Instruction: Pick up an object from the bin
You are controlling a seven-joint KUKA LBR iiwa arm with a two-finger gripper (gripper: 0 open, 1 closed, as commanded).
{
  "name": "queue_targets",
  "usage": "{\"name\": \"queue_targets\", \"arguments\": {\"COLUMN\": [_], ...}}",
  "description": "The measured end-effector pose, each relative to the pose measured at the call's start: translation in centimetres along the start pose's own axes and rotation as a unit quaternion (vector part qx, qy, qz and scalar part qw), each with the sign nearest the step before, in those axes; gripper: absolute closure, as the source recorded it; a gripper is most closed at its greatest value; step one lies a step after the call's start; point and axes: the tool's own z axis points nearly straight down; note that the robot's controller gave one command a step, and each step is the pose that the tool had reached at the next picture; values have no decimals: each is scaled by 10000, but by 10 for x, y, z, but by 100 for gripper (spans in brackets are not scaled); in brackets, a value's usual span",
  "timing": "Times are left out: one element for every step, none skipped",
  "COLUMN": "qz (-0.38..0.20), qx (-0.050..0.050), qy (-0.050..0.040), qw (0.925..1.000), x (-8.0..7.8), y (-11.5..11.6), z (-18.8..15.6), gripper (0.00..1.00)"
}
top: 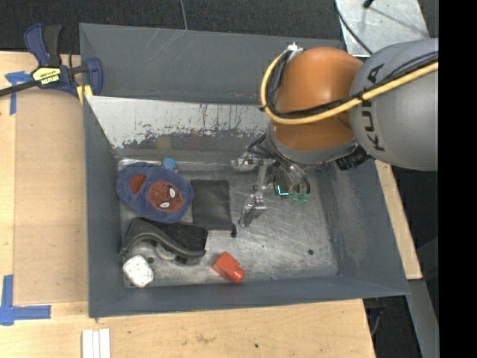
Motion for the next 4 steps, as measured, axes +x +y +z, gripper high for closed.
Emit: {"name": "queue_targets", "arguments": {"qz": [319,338,212,-1238], "qx": [41,-23,-12,-3], "qy": [-73,-184,-87,-78], "qw": [9995,9993,9997,9923], "x": [-22,-27,-36,-31], "y": [50,54,65,85], "z": [113,106,-5,-82], "gripper": [0,100,100,100]}}
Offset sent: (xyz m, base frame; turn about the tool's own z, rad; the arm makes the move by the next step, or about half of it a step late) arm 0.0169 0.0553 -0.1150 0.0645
